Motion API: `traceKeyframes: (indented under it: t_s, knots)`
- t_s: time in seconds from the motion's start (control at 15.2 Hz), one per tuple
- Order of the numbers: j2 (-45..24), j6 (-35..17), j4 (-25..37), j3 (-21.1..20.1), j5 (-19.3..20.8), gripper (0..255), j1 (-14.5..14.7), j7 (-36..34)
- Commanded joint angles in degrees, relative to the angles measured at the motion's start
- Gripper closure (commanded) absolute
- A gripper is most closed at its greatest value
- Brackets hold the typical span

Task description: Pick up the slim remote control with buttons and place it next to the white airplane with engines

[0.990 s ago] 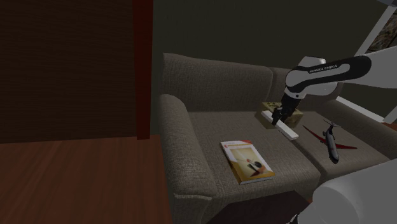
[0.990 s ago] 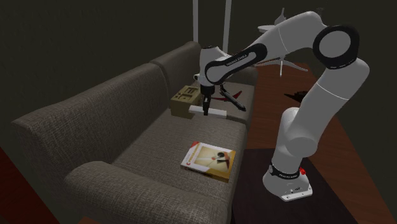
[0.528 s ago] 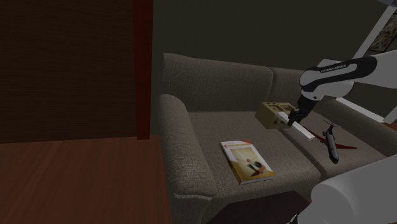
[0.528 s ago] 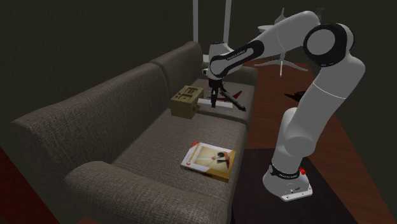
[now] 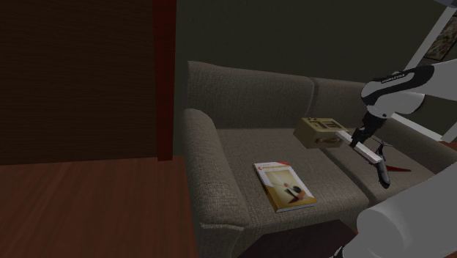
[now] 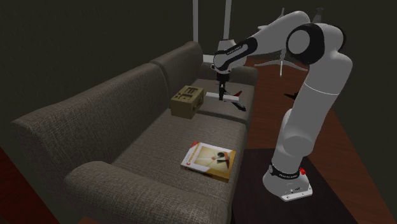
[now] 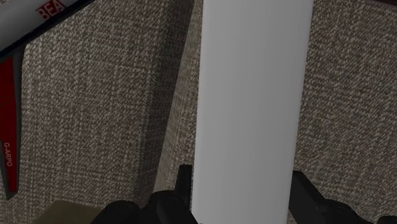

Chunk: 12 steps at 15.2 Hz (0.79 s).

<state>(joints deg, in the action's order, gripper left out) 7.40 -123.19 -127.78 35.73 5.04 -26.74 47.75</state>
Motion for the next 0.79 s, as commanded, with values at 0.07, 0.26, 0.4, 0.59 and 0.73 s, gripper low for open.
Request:
traceKeyframes:
  t_s: [0.07, 0.26, 0.4, 0.59, 0.73]
  knots:
    - [-4.4, 0.3, 4.1, 2.9, -3.0, 255, -1.3, 6.2]
    - [-6.6, -1.0, 4.5, 3.7, -4.7, 255, -1.8, 8.3]
    - [-7.4, -2.5, 3.7, 3.7, -5.3, 255, -1.9, 8.8]
    - [-8.9, -4.7, 2.5, 3.8, -6.5, 255, -2.0, 9.7]
    - [-9.9, -6.2, 1.8, 3.8, -7.4, 255, -2.1, 10.3]
